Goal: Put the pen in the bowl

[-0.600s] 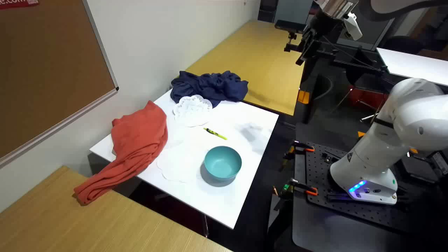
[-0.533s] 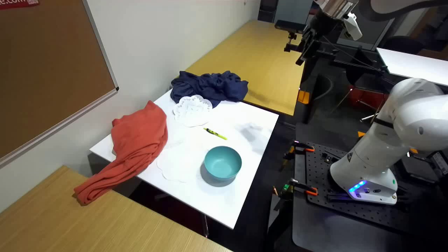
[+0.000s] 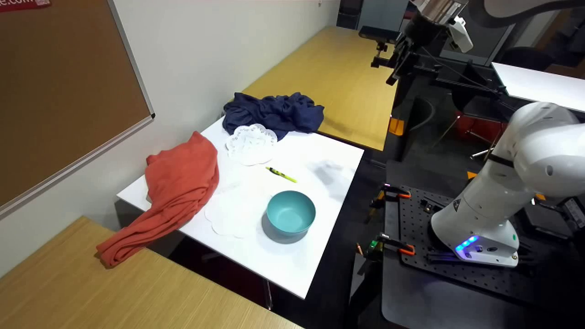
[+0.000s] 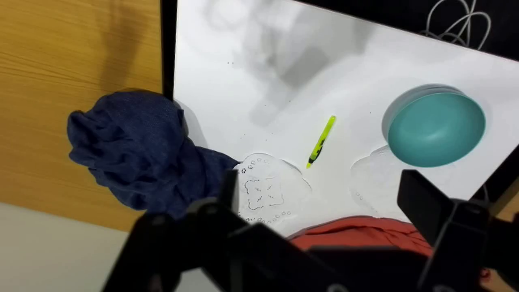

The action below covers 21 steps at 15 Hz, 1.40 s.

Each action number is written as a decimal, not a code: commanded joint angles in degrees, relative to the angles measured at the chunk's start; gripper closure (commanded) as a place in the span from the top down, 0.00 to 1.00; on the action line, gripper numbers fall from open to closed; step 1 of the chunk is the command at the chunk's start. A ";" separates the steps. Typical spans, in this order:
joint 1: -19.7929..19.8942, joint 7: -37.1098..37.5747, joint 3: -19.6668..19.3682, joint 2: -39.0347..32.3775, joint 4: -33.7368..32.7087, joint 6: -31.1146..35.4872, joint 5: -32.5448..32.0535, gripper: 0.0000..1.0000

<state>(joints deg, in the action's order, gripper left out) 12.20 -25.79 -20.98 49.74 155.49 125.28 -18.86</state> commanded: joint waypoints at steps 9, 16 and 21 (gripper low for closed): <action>-2.73 2.58 2.76 -5.48 1.50 3.14 1.75 1.00; -4.86 12.52 7.50 -17.64 3.42 17.44 6.45 1.00; -4.35 18.88 11.72 -30.35 0.80 26.29 6.76 1.00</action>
<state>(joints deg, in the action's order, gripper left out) 7.21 -9.58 -11.51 27.38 159.12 147.64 -13.21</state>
